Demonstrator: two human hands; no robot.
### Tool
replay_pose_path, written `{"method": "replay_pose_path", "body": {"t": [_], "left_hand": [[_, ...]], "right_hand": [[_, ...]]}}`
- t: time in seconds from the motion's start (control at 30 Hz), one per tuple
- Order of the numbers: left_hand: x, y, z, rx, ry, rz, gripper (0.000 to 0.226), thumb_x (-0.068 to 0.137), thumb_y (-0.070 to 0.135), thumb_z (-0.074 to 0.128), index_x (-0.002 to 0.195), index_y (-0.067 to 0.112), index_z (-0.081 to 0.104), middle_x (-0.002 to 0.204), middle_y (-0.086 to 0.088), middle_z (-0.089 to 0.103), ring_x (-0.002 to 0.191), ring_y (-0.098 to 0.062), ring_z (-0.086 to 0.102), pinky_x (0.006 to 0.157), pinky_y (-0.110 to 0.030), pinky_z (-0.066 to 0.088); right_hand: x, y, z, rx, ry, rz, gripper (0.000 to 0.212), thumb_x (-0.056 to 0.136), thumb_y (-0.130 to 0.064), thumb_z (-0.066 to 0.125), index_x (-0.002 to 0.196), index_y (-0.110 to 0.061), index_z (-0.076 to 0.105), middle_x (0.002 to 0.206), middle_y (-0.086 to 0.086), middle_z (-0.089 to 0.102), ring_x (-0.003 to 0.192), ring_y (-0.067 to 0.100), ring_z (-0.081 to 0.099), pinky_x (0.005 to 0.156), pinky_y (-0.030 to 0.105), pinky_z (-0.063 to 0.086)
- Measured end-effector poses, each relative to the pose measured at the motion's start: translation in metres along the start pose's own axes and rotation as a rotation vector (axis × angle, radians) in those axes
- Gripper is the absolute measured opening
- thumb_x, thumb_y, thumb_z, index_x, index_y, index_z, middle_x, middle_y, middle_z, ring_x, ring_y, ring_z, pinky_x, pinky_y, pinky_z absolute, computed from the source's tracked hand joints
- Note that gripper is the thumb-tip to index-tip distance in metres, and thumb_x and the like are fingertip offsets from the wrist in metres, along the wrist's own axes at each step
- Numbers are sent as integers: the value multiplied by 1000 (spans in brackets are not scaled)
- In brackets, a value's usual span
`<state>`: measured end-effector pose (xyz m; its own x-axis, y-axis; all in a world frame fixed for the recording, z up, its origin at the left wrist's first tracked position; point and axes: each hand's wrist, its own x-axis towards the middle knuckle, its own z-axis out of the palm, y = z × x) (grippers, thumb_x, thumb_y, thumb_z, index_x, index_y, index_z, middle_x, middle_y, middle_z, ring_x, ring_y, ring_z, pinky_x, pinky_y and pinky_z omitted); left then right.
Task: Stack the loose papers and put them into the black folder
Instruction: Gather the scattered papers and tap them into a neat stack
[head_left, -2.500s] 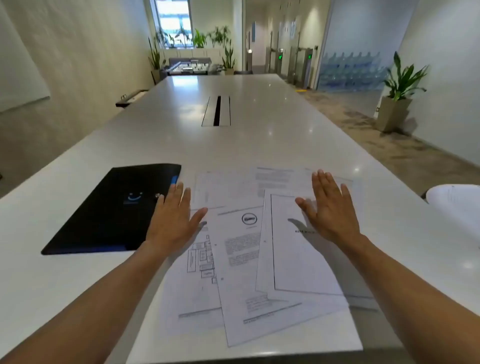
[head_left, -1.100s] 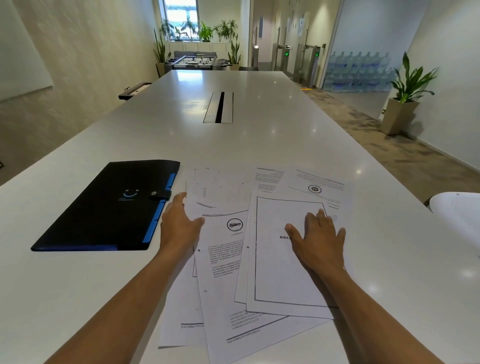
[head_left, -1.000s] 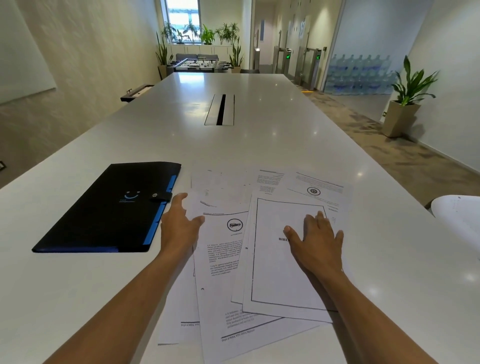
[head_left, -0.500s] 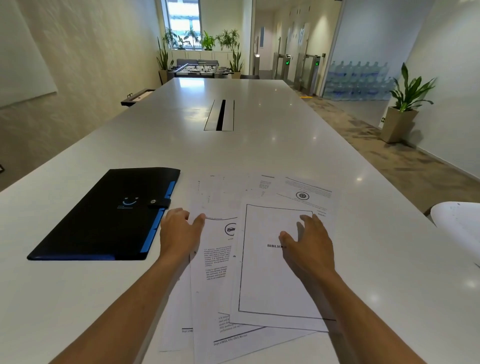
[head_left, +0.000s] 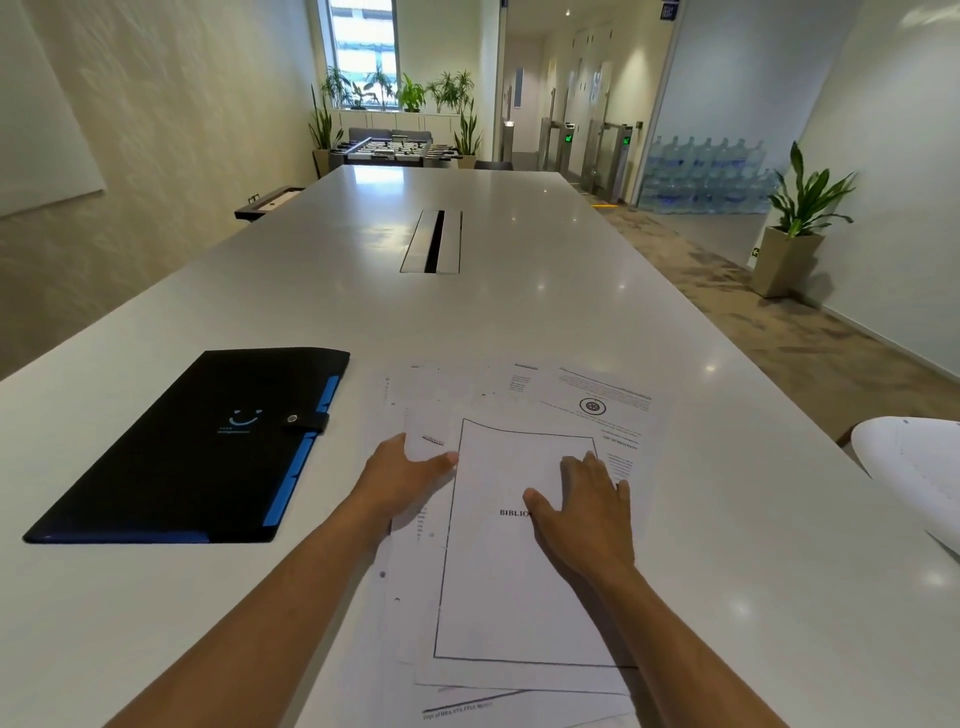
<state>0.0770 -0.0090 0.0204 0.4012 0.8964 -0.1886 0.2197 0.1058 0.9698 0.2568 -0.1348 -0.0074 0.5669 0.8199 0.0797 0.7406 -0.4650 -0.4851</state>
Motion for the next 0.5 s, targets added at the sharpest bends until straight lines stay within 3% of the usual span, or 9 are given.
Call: {"method": "replay_pose_path", "body": {"t": [0.1,0.27,0.37,0.5], "left_hand": [[3,-4,3,93,31,4,47,78,28,78,112,33,46,84,23,51,82,-5,52,76,-23,39],[7,-7,0,199,-34,110,49,76,25,79,120,24,58,100,15,65,101,-15,62,78,-23,47],[6,0,-4,135,-92,191,44,79,24,76,120,28,60,110,11,70,104,-14,65,93,-39,51],[5,23,-15,43,-150,308,34,79,25,76,108,38,64,108,15,71,102,-8,66,95,-40,51]], "right_hand": [[-2,-10,4,46,2,-9,70,90,-55,45,146,-16,32,160,8,19,149,19,7,119,43,-2],[-4,-24,3,161,-19,9,70,90,-50,50,148,-15,30,161,6,18,149,17,8,119,40,-2],[-5,-28,-6,411,47,65,73,89,-47,57,149,-18,27,161,2,18,147,18,15,119,40,16],[4,-24,-27,778,178,145,85,83,-45,68,150,-23,21,156,-1,29,142,19,30,112,35,28]]}}
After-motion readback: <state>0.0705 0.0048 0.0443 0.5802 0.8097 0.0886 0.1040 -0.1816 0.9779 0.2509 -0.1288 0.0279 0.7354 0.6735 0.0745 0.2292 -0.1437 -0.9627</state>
